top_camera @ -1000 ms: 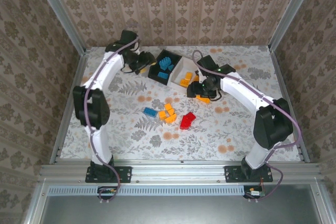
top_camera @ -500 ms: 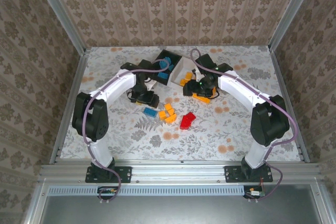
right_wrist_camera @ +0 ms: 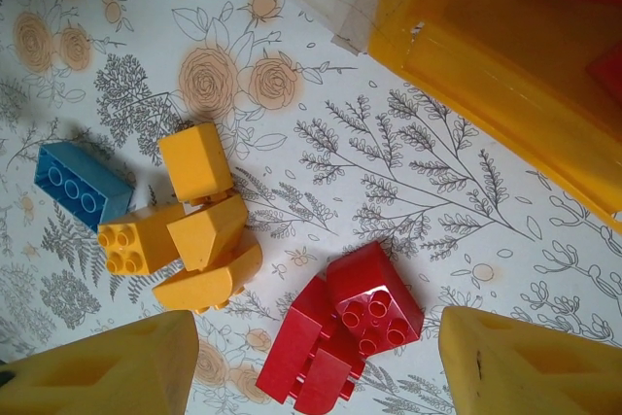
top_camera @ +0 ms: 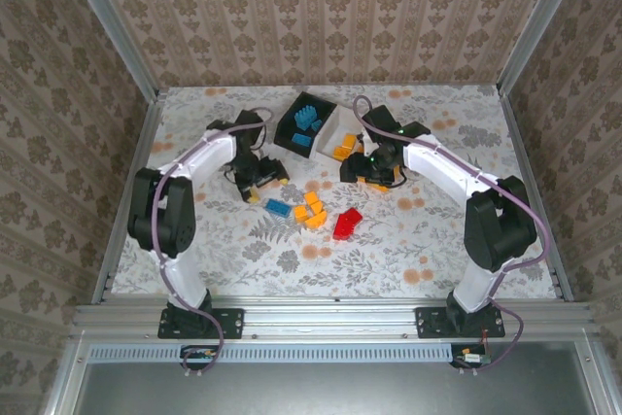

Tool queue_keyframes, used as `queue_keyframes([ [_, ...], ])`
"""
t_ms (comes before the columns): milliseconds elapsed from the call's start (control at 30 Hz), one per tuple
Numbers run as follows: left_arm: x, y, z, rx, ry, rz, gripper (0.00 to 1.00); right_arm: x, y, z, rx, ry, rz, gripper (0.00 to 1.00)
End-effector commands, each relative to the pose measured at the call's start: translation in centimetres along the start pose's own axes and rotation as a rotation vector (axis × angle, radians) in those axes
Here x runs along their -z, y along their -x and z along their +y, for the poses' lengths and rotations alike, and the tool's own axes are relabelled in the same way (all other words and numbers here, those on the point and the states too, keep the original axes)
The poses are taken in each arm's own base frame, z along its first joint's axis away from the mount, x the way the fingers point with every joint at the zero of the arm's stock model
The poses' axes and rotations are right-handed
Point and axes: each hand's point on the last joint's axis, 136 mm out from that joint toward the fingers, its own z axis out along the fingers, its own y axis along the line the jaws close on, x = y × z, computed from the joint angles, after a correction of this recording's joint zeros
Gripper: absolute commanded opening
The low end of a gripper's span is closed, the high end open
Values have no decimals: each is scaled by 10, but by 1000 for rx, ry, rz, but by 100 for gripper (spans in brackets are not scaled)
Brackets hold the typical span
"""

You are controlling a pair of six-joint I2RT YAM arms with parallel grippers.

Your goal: Sort the legos into containers by color

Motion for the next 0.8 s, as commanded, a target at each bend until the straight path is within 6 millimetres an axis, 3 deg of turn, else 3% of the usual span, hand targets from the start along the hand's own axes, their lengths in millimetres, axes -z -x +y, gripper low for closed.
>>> queue_keyframes([
  [0,7,4,-28,380,-209,-35,77,9,1,4,-7,22,-26,67],
  [133,7,9,-17,467,-171,-94,76,10,0,2,-3,16,-34,68],
  [300,-16,4,-8,541,-149,-37,76,11,-3,-2,-1,6,-43,68],
  [767,-37,-14,7,579,-91,40,73,7,-9,-13,-11,-13,-39,68],
])
